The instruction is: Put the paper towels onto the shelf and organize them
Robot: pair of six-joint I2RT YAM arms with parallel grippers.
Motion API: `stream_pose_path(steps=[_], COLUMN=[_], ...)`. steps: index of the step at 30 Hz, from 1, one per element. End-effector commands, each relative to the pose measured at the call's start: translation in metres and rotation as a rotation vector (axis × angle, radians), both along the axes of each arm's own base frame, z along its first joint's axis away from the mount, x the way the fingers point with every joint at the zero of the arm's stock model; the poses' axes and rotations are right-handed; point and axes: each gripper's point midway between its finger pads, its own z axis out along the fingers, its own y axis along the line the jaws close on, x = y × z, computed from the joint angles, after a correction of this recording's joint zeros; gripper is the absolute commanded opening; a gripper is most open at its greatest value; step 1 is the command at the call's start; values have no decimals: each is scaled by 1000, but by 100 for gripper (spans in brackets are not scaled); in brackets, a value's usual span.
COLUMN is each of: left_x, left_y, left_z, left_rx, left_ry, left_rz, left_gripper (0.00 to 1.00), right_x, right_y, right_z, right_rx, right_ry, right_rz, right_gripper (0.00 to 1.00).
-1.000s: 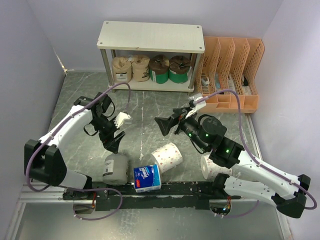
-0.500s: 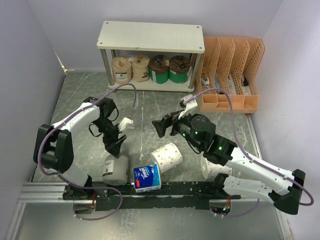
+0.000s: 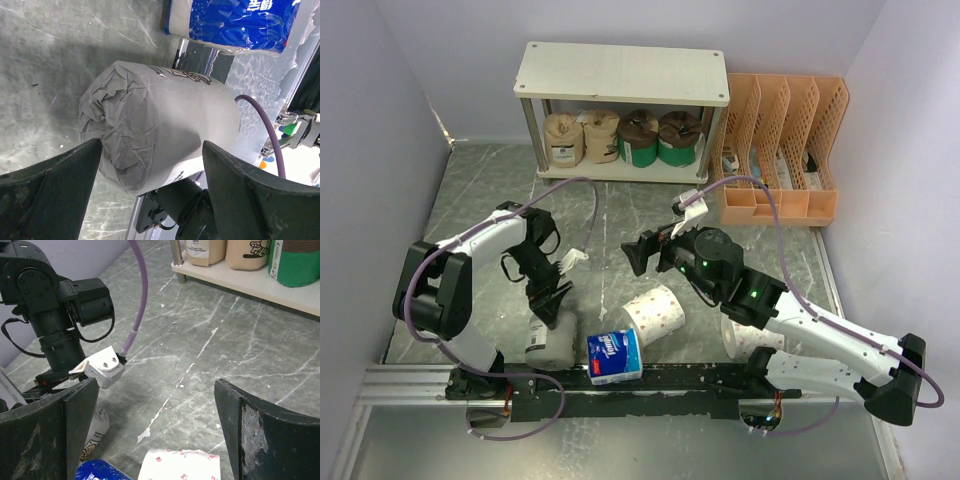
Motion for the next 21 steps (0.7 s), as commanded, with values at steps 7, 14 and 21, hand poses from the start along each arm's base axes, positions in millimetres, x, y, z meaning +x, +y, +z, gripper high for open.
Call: stream_pose_path(steps=[7,14,21], left_x=[-2,20,57], left_y=[-8,-17,-21], left_z=[5,38,95], left_rx=[-14,20,88], left_ry=[42,-115,-412], left_rz=[-43,-13,47], left_gripper=[25,7,7], right_x=[2,6,10], right_y=[-9,-17,-23], right_z=[-1,0,3], right_rx=[-8,-24,-28], right_ry=[-25,-39,-53], right_rz=[-29,-60,-80], right_gripper=[100,100,100])
